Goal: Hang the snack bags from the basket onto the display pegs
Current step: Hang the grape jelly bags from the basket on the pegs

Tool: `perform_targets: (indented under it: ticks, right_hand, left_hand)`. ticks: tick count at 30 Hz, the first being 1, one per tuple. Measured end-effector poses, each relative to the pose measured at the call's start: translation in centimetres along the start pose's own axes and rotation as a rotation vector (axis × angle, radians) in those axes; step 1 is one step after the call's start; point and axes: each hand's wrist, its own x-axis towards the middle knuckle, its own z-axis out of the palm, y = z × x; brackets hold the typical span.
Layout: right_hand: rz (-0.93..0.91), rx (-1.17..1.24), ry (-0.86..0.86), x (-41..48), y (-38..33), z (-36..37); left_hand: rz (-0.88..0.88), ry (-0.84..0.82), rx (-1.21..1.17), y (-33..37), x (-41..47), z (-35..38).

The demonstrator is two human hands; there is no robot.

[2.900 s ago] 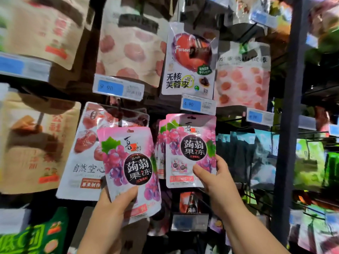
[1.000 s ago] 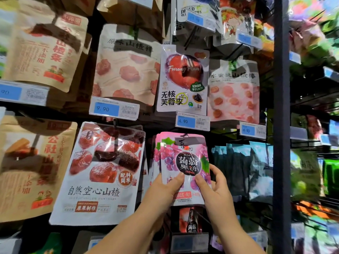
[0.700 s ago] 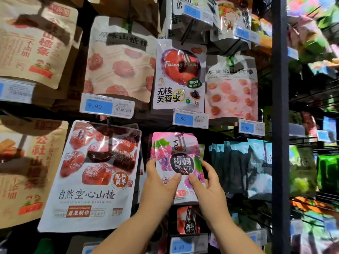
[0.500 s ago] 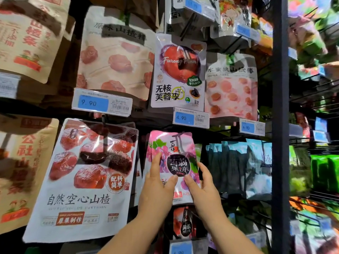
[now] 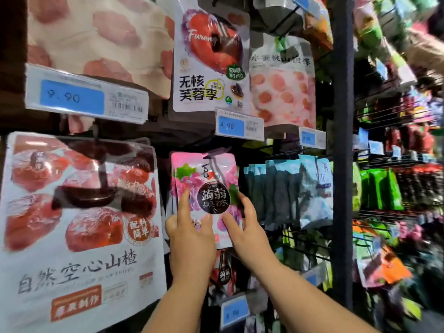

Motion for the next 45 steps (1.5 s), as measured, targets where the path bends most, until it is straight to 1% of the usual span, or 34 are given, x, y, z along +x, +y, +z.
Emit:
perform_targets:
  ticks: [3, 7, 9, 12, 16, 18, 21, 22, 25, 28, 31, 33, 35, 39, 43, 45]
  right_hand:
    - [-0.012, -0.018, -0.002, -1.0, 0.2, -0.4]
    - [-0.006, -0.126, -0.023, -3.1, 0.5, -1.8]
    - [0.010, -0.162, -0.001, -4.5, 0.7, -3.0]
    - [0.042, -0.224, 0.047, -6.6, 1.1, -5.5]
    - [0.110, -0.375, 0.110, -9.9, 2.3, -9.7]
    - [0.173, -0.442, 0.133, -11.8, 3.2, -12.0]
    - [0.269, -0.521, 0.126, -14.3, 4.2, -15.5]
    - [0.296, -0.535, 0.122, -15.2, 4.5, -16.8]
    - [0.356, -0.620, 0.133, -18.0, 5.9, -21.1]
    - [0.449, -0.697, 0.166, -21.0, 7.6, -25.9]
    - [0.542, -0.789, 0.180, -24.0, 9.3, -31.2]
    - [0.593, -0.812, 0.202, -26.4, 10.5, -35.3]
    - [0.624, -0.883, 0.206, -28.9, 11.5, -39.0]
    - [0.714, -1.054, 0.131, -33.1, 12.6, -44.7]
    - [0.725, -1.088, 0.090, -35.3, 14.0, -48.1]
    - [0.728, -1.061, 0.058, -35.8, 15.1, -48.8]
  left_hand:
    - [-0.004, 0.008, 0.014, -0.2, -1.5, 0.1]
    - [0.043, 0.126, 0.084, -0.7, -4.0, 0.5]
    - [0.060, 0.164, 0.088, -1.1, -5.3, 0.9]
    - [0.142, 0.204, 0.071, -1.4, -7.5, 2.1]
    - [0.265, 0.208, 0.062, -1.6, -11.0, 4.4]
    - [0.277, 0.169, 0.033, -1.6, -13.0, 5.6]
    - [0.225, -0.008, -0.010, -1.3, -16.1, 7.5]
    - [0.239, -0.096, -0.004, -1.3, -17.2, 8.3]
    - [0.276, -0.433, -0.001, -1.0, -20.6, 11.3]
    - [0.308, -0.693, 0.021, -1.3, -24.1, 15.2]
    - [0.318, -0.964, 0.103, -1.9, -27.9, 19.5]
    - [0.329, -1.105, 0.170, -2.2, -30.7, 22.6]
    - [0.366, -1.198, 0.243, -2.3, -32.9, 24.8]
    - [0.409, -1.351, 0.396, -2.6, -35.7, 26.9]
    - [0.380, -1.379, 0.472, -2.2, -36.7, 27.7]
    - [0.378, -1.387, 0.484, -2.3, -37.0, 27.9]
